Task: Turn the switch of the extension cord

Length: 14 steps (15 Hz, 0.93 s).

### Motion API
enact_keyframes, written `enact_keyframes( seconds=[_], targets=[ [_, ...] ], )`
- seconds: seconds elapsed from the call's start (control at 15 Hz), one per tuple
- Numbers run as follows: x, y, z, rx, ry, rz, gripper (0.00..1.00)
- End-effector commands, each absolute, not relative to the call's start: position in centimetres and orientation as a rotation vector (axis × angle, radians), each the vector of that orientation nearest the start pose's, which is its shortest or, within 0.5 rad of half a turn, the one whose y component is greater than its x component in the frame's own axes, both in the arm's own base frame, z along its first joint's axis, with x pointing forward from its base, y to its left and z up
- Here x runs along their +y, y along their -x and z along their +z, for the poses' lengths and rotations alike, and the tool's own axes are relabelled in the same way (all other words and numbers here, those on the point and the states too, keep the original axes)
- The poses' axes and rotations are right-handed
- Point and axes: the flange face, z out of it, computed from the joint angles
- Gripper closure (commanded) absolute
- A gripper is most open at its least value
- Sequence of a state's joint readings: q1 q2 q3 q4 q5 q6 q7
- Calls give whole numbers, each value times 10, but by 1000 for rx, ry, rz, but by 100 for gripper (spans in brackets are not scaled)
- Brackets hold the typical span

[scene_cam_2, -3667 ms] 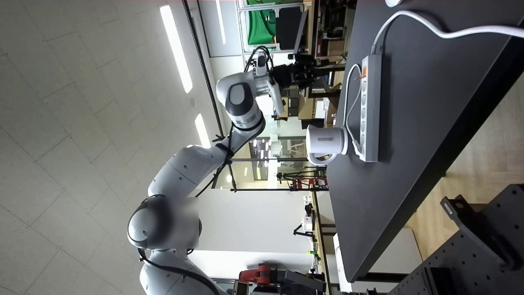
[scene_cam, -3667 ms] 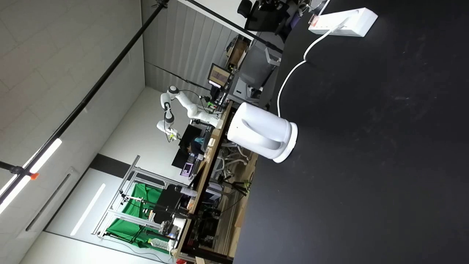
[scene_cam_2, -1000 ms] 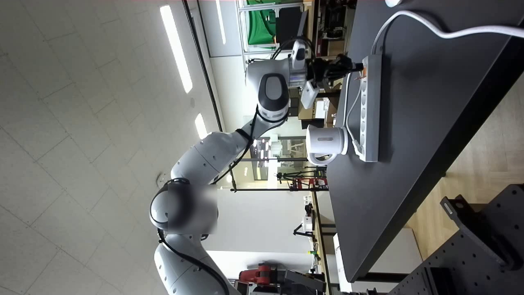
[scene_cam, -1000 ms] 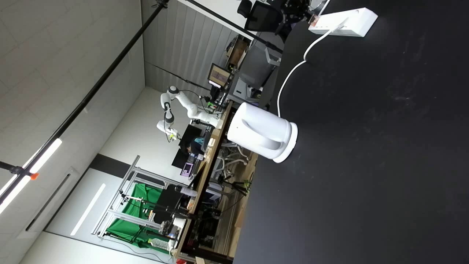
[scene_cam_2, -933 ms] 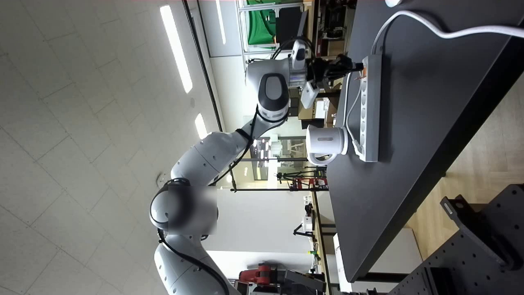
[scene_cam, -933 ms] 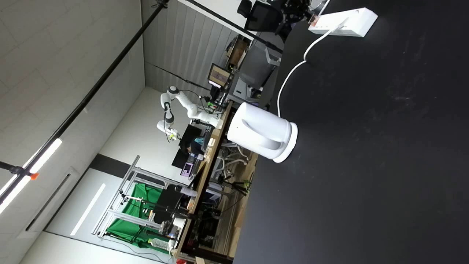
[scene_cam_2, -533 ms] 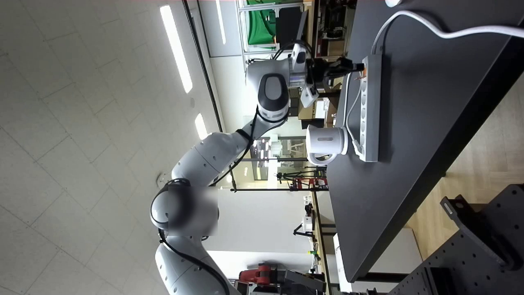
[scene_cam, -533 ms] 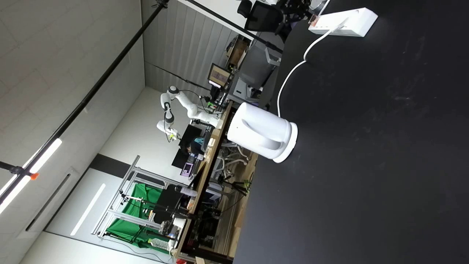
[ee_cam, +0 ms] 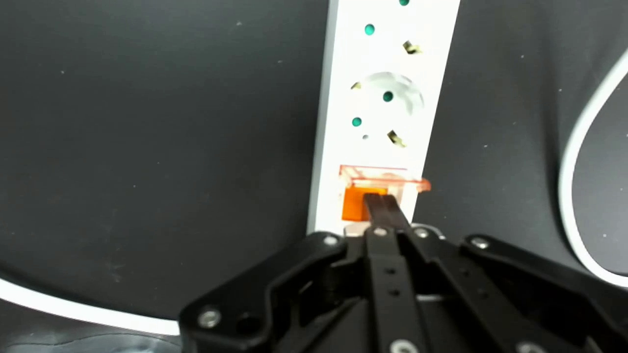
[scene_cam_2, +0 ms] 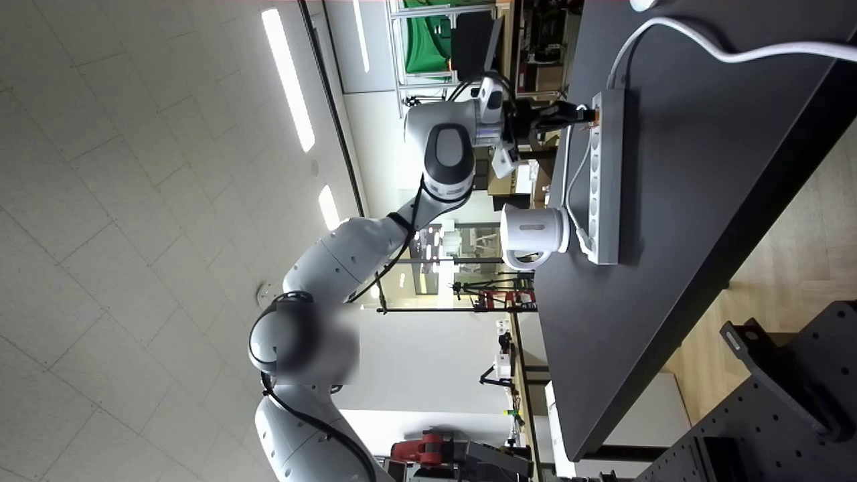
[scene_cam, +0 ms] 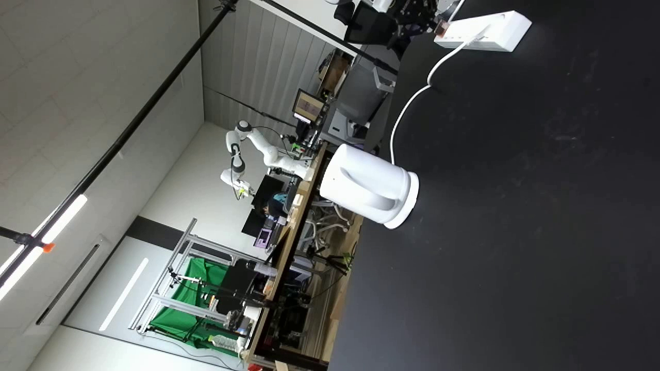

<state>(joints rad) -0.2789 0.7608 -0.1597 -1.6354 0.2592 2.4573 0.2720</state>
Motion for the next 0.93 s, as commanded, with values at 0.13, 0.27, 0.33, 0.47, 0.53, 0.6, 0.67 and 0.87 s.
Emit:
enact_keyframes(
  seconds=[0.13, 0.27, 0.33, 0.47, 0.53, 0.6, 0.67, 0.87],
  targets=[
    [-284, -641, 179, 1335, 2754, -129, 100],
    [-285, -641, 178, 1339, 2750, -138, 100],
    [-285, -641, 177, 1339, 2750, -139, 100],
    [-285, -641, 175, 1337, 2755, -139, 100],
    [-284, -641, 174, 1337, 2764, -135, 100],
    [-284, -642, 172, 1335, 2783, -126, 100],
    [-283, -643, 171, 1332, 2804, -126, 100],
    [-278, -648, 167, 1315, 2856, -137, 100]
  ],
)
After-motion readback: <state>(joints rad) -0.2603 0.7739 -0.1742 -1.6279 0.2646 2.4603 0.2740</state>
